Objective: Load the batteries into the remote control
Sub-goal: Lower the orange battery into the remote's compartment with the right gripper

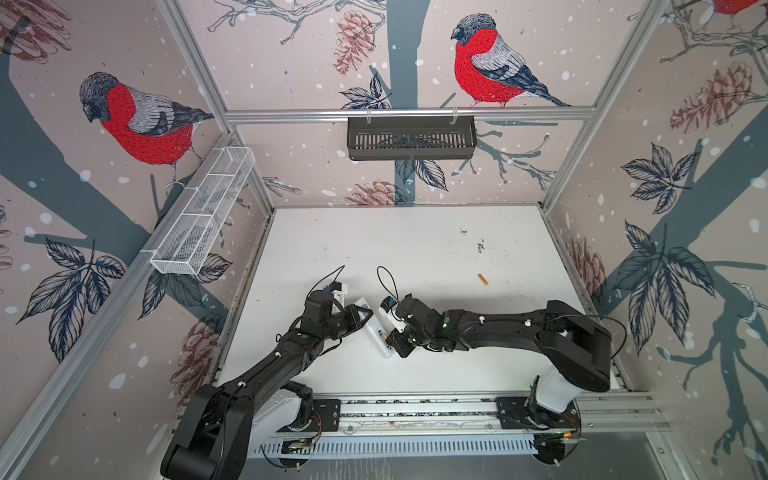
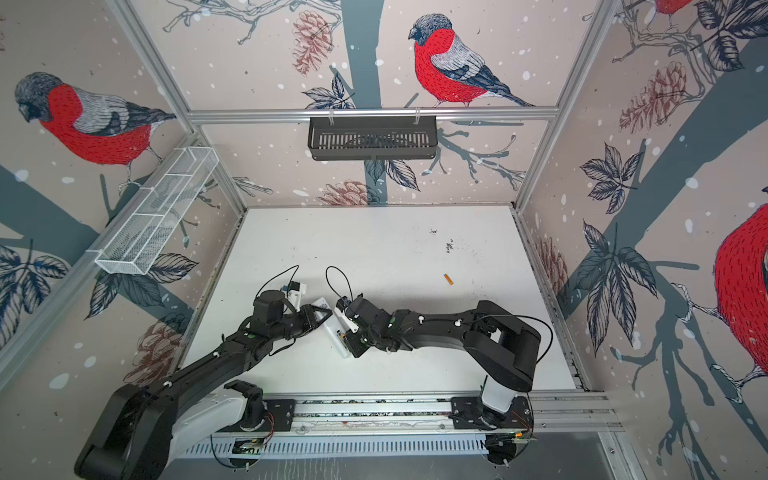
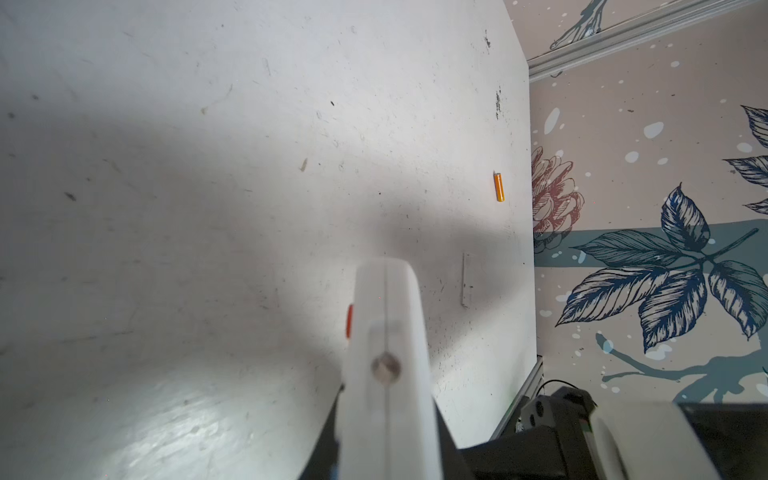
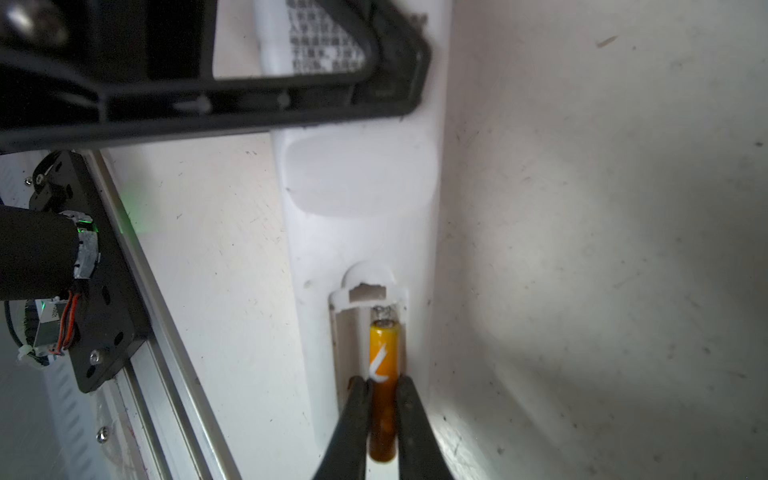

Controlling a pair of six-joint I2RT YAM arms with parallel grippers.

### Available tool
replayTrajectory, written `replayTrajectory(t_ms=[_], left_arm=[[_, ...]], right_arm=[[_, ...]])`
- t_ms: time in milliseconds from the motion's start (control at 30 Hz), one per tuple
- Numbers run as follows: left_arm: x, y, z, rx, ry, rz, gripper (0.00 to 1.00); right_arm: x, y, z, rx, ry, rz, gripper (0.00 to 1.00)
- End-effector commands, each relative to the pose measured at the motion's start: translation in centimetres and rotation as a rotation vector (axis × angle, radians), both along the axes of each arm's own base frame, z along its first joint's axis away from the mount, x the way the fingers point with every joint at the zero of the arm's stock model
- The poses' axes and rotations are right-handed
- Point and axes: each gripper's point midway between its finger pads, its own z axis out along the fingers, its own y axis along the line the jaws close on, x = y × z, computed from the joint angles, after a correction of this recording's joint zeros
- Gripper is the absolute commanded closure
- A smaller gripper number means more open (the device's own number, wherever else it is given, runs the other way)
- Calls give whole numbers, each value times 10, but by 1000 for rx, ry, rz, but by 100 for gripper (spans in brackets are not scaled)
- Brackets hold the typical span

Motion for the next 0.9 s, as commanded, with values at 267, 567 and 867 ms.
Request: replayTrajectory(t_ms=[267,567,867], left_arm=[[-1,16,-21,104,39,36,100],[-1,16,-23,106,50,36,100],[0,17,-23,108,53,39,100]], right_arm=[[10,-2,-14,-49,49,-66,83],[9,-5,-5,-37,30,-64,75],[0,-12,-11,-61,34,-45,74]])
